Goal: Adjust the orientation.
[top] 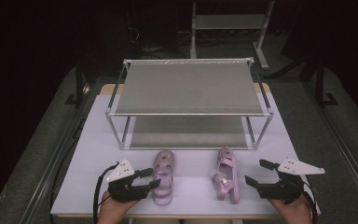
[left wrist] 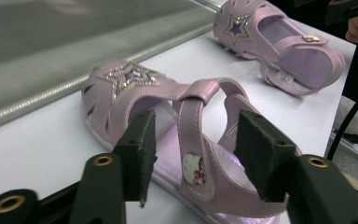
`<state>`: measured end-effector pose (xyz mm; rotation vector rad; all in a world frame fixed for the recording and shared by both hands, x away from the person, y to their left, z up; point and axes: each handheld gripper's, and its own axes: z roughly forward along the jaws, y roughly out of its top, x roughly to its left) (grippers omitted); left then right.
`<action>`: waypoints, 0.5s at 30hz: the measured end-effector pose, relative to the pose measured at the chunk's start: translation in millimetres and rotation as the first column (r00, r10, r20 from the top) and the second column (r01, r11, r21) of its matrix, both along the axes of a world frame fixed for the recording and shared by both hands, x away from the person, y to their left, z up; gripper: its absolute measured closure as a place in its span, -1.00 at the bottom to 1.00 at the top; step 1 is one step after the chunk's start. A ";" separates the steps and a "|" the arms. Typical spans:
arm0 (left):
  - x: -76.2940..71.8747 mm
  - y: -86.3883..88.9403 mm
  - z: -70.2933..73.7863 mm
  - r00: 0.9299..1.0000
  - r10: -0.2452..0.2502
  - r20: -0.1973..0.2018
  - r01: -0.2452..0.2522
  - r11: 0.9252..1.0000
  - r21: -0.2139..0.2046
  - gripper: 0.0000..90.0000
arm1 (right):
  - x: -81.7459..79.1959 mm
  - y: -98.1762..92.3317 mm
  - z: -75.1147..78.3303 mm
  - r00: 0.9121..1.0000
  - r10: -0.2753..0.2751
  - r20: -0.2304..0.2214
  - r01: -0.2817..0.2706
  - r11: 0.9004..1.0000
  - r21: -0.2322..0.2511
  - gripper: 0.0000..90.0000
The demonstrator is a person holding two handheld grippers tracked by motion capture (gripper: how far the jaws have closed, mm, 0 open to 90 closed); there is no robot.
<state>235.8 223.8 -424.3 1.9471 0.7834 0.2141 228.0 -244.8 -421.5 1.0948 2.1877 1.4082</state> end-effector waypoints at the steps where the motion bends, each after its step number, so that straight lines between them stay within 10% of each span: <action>1: -0.3 -0.5 -0.5 1.000 0.002 -0.005 -0.002 1.000 0.000 0.11 | 0.0 -0.2 -0.1 1.000 0.000 0.000 0.000 1.000 -0.001 -0.66; 15: -4.1 -3.0 -4.6 0.995 0.064 -0.074 -0.065 0.998 -0.013 0.58 | -1.6 2.1 0.3 1.000 -0.002 -0.005 0.002 1.000 -0.003 -0.66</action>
